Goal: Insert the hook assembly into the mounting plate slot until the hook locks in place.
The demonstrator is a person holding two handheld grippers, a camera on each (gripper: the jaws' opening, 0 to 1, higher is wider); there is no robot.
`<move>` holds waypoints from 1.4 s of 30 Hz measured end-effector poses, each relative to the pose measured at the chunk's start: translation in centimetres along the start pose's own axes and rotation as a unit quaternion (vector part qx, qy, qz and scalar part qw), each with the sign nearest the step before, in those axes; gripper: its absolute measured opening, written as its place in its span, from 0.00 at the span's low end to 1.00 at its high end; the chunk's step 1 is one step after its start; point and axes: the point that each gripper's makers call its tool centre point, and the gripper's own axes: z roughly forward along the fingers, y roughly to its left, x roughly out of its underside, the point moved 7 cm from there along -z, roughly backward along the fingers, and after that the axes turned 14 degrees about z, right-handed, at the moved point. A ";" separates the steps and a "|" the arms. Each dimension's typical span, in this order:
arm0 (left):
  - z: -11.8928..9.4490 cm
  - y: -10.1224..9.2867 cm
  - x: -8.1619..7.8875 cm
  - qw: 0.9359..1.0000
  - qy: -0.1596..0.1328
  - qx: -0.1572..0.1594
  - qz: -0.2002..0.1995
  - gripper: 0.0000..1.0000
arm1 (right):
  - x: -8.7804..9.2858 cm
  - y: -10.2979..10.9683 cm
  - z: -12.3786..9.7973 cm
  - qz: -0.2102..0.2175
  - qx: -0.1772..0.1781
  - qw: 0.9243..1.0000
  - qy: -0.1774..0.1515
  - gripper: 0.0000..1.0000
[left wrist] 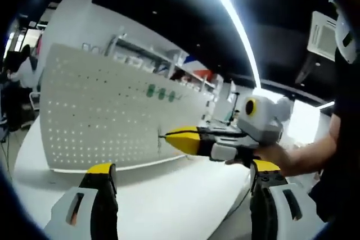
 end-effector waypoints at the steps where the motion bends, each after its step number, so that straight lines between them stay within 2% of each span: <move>1: 0.0 0.0 0.0 1.000 0.000 0.001 0.000 1.00 | -0.1 -0.3 0.0 -0.002 0.006 1.000 -0.005 0.00; 8: 0.3 0.1 0.1 1.000 0.005 0.002 -0.005 1.00 | -0.4 -3.1 0.1 0.004 0.043 0.999 -0.020 0.00; 13: 0.6 0.2 -0.3 1.000 -0.002 0.003 0.000 1.00 | -0.9 -5.1 0.3 0.025 0.071 0.996 -0.037 0.00; 19: 1.0 0.4 -0.6 1.000 -0.001 0.007 0.006 1.00 | -1.5 -7.3 0.5 0.027 0.101 0.993 -0.054 0.00; 35: 1.6 0.4 0.3 1.000 0.023 0.019 -0.003 1.00 | -2.5 -12.6 1.0 0.012 0.142 0.988 -0.066 0.00; 42: 1.8 0.6 0.2 1.000 0.023 0.019 -0.007 0.98 | -2.9 -14.2 0.9 0.018 0.156 0.985 -0.075 0.00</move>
